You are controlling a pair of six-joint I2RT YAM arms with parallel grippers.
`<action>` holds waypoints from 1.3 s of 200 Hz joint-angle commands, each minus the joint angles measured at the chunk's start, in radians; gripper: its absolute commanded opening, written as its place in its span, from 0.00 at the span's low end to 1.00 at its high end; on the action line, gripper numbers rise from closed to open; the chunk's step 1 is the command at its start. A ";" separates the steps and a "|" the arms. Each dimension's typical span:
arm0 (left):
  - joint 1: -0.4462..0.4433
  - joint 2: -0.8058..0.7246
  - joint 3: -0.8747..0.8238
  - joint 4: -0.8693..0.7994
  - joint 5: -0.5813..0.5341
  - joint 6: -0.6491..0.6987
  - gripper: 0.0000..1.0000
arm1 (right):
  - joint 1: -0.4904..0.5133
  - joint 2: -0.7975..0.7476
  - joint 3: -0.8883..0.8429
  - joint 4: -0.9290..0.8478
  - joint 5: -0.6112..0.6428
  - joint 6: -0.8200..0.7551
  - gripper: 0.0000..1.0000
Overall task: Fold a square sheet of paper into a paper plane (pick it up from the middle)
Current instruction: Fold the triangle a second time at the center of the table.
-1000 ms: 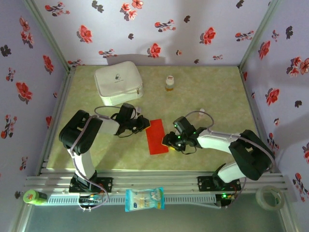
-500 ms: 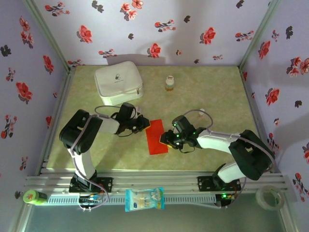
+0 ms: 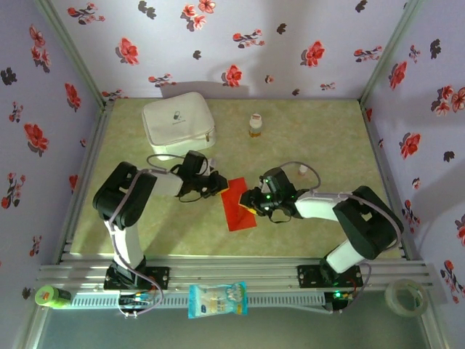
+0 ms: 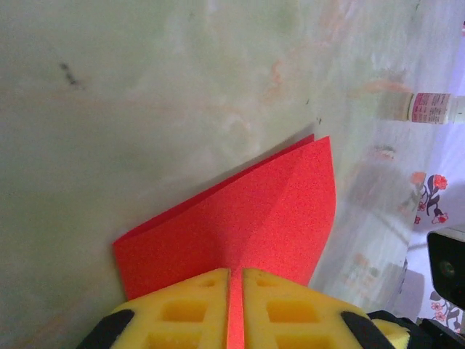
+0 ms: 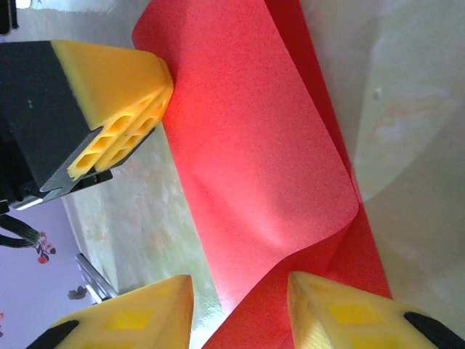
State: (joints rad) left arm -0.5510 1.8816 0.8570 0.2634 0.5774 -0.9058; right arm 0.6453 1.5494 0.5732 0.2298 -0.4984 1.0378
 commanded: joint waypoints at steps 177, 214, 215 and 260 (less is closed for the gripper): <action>-0.007 0.048 0.086 -0.079 -0.010 0.102 0.13 | -0.047 0.024 -0.056 0.155 -0.038 0.076 0.39; -0.007 0.057 0.112 -0.102 -0.003 0.120 0.13 | -0.055 0.045 -0.050 0.184 -0.043 0.084 0.39; -0.007 0.057 0.112 -0.103 -0.003 0.120 0.13 | -0.055 0.045 -0.051 0.184 -0.043 0.084 0.39; -0.010 0.043 0.143 -0.137 0.004 0.142 0.15 | -0.065 0.066 -0.038 0.180 -0.046 0.065 0.28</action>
State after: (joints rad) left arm -0.5526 1.9270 0.9646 0.1745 0.5621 -0.8040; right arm 0.5922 1.5944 0.5262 0.3931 -0.5289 1.1072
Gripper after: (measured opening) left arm 0.138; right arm 0.315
